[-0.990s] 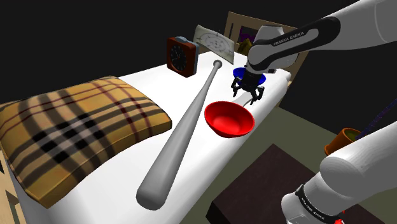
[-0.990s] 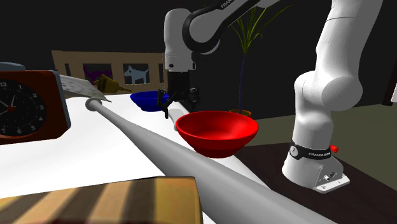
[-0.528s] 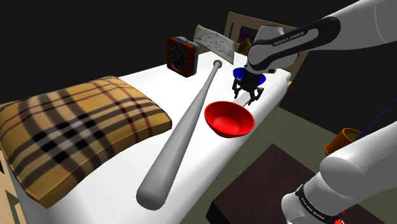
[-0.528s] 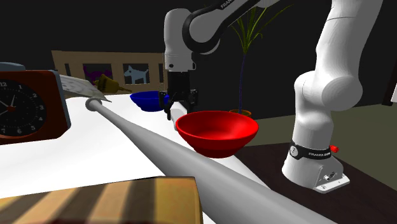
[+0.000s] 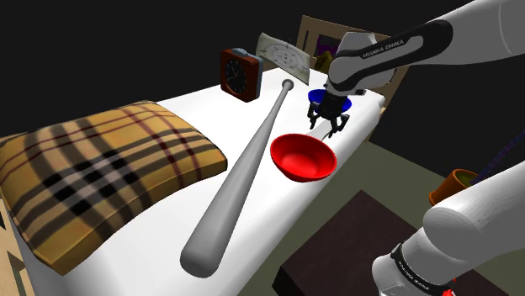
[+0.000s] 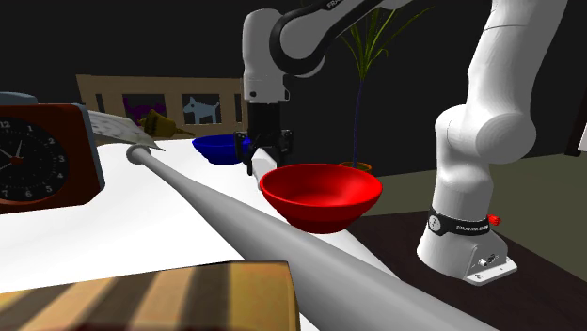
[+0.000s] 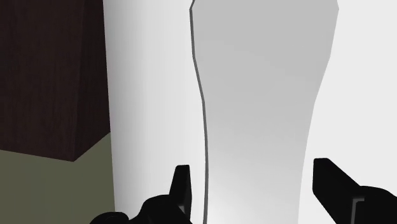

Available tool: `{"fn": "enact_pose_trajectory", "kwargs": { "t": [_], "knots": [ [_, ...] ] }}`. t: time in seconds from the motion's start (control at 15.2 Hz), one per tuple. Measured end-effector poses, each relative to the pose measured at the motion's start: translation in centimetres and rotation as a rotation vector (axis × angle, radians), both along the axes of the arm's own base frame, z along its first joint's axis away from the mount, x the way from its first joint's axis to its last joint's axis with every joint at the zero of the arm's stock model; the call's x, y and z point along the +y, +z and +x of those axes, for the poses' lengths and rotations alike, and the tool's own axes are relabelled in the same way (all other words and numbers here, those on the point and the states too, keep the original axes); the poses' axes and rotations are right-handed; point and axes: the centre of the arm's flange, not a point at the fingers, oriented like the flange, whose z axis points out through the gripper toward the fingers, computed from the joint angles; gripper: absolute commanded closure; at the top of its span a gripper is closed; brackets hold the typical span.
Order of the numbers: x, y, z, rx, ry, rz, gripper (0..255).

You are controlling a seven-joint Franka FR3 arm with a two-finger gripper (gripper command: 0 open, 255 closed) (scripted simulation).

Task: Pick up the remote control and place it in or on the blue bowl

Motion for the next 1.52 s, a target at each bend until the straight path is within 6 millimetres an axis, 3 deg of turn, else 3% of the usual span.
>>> {"fn": "enact_pose_trajectory", "kwargs": {
  "t": [1.52],
  "knots": [
    [-0.1, 11.9, 0.1, 0.000, 0.000, 0.000, 255]
  ]
}}
